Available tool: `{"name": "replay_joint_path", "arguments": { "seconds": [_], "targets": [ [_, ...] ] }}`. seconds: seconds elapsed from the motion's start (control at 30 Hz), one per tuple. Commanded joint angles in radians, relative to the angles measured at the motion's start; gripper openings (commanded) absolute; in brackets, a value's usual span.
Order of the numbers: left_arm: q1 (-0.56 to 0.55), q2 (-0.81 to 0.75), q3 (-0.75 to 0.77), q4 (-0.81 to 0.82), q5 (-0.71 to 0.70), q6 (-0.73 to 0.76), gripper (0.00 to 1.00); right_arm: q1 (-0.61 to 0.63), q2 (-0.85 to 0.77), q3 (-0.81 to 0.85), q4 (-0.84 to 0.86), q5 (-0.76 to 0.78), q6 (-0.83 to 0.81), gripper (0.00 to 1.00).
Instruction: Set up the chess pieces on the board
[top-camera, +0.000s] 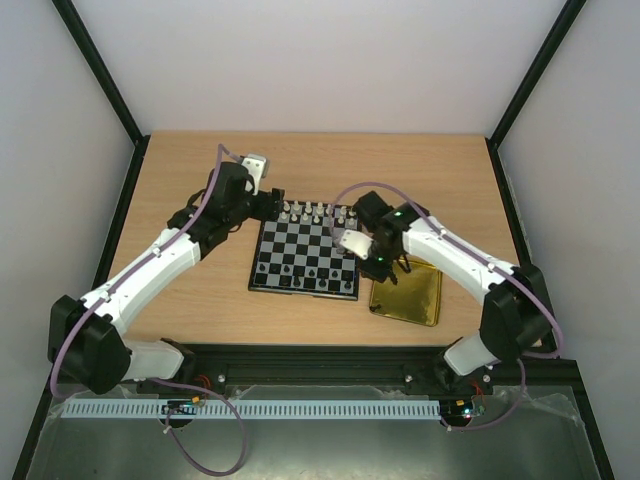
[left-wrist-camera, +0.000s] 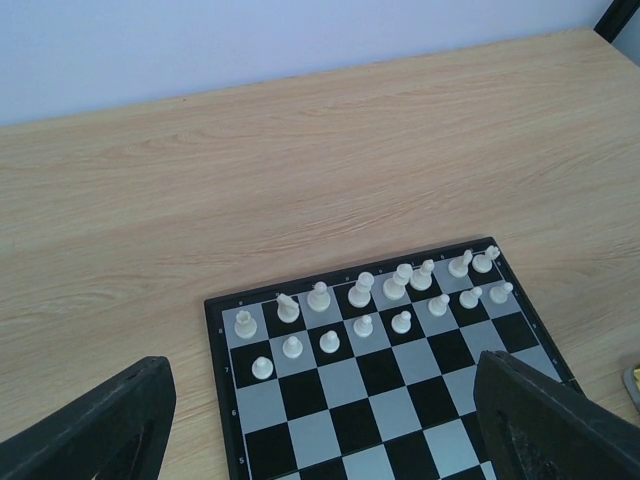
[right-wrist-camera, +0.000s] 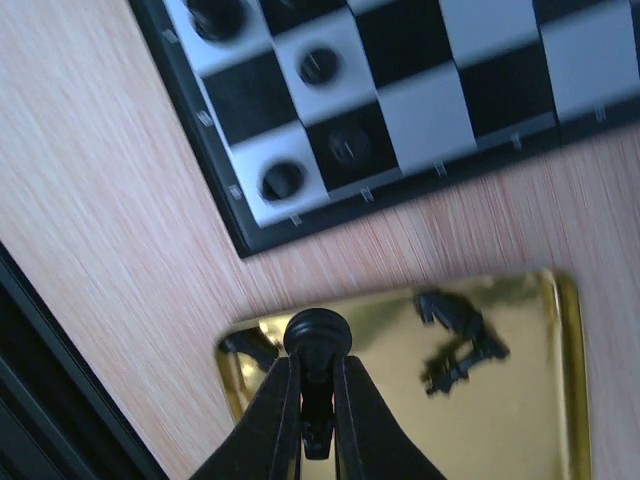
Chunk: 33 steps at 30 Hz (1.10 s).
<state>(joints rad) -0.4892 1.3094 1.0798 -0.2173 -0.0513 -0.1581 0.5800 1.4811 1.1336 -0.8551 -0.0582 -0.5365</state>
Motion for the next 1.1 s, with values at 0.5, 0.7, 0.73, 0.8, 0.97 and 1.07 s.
{"name": "replay_joint_path", "arguments": {
  "seconds": [0.5,0.7,0.73,0.8,0.97,1.07],
  "targets": [
    [0.026,0.001,0.029,-0.013,0.001,-0.003,0.85,0.277,0.337,0.236,-0.048,0.093,0.050,0.02],
    [0.028,-0.001,0.028,-0.013,0.003,-0.003,0.85,0.277,0.367,0.224,-0.026,0.094,0.049,0.02],
    [0.028,-0.001,0.028,-0.013,0.004,-0.003,0.85,0.277,0.368,0.222,-0.021,0.093,0.049,0.02],
    [0.028,-0.001,0.028,-0.014,0.004,-0.003,0.85,0.277,0.374,0.220,-0.009,0.094,0.051,0.03],
    [0.028,-0.001,0.028,-0.014,0.002,-0.003,0.85,0.276,0.388,0.217,0.015,0.092,0.055,0.04],
    [0.028,0.001,0.028,-0.014,0.005,-0.003,0.85,0.277,0.399,0.216,0.021,0.093,0.056,0.04]
  ]
}}
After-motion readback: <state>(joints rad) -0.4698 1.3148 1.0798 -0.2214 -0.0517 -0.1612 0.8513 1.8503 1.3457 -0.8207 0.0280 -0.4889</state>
